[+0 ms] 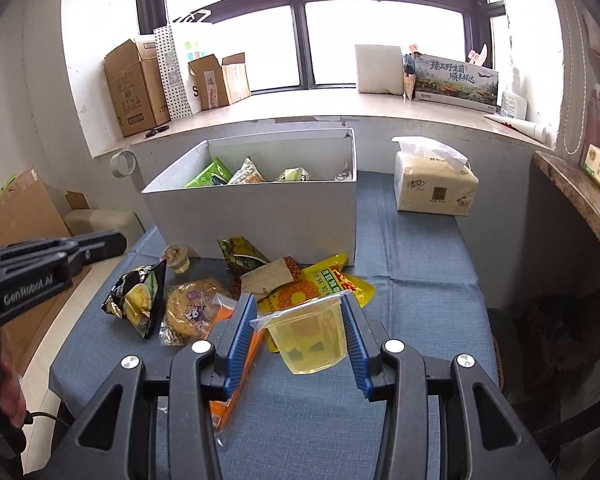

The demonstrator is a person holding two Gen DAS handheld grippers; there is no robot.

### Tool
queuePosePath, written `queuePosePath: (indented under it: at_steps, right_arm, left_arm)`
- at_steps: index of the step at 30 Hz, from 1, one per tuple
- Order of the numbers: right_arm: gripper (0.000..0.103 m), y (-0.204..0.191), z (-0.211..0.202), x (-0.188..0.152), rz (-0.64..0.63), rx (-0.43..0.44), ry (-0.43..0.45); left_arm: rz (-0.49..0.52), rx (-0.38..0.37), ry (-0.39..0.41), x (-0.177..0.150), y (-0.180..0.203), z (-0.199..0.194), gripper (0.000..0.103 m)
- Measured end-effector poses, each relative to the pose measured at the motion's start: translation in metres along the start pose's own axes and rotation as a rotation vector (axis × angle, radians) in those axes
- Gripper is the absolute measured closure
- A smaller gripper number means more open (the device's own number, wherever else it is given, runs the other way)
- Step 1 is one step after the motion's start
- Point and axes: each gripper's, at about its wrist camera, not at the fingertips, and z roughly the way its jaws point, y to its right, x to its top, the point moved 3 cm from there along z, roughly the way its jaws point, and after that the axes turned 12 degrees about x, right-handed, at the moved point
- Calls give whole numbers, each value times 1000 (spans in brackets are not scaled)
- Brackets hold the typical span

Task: Organize snacks
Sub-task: 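Lift and carry the jelly cup and orange packet over the white box with both tools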

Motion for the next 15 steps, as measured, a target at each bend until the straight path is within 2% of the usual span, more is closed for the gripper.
queuePosePath:
  at_steps: [1,2,3,4,5,6,9,11,15]
  right_arm:
    - [56,1,1,0,7,2,2]
    - [56,2,1,-1,15,12,2]
    - [56,3,3,-3,21,18,-2]
    - [56,3,4,-6,23,17,-11]
    - [56,3,5,-9,23,15,-19]
    - [56,4,6,-11,24,0,-24]
    - [56,12,3,-16,39,-7,-26]
    - [56,19,-1,-20,36,-54,-25]
    - [56,42,-12,-27,81,-89,-16]
  left_arm:
    - [8,-22,-23,-4,3,5,91]
    - [24,-10,-48,-9,7,11,61]
    - [41,0,-73,-14,12,19,22]
    - [39,-3,-93,-20,15,28,7]
    - [26,-14,-109,-26,19,36,0]
    - [12,-18,-123,-31,21,43,0]
    - [39,39,-173,-43,34,64,0]
    - [54,32,-184,-49,41,70,0]
    - [119,75,-192,-60,57,78,0]
